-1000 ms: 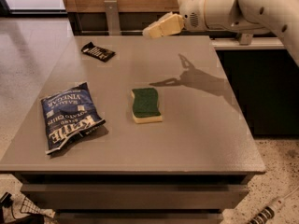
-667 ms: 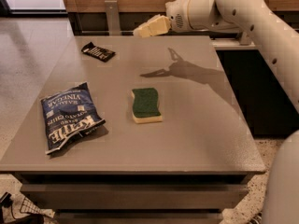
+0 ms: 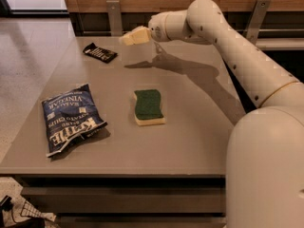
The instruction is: Pick rxbar chocolate
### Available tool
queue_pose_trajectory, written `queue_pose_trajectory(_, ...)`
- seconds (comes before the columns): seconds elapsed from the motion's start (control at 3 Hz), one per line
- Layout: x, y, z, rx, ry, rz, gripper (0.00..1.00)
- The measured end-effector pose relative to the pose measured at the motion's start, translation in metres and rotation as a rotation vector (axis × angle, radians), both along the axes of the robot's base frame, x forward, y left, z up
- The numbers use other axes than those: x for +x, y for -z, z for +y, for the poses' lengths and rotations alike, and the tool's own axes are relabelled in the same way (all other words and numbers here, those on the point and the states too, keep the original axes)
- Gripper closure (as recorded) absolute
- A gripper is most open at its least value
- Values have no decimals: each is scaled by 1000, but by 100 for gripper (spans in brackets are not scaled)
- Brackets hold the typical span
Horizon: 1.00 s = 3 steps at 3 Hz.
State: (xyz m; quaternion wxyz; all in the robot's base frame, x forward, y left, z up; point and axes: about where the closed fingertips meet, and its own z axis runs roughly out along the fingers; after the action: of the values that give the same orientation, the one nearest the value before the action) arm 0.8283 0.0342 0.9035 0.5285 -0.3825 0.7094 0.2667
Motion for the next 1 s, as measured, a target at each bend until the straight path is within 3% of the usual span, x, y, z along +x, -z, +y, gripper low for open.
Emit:
queue_pose_trajectory(0.33,18,25,31,13,6,2,0)
queue_pose_trajectory(1.0,18,49,91,2,-74,13,0)
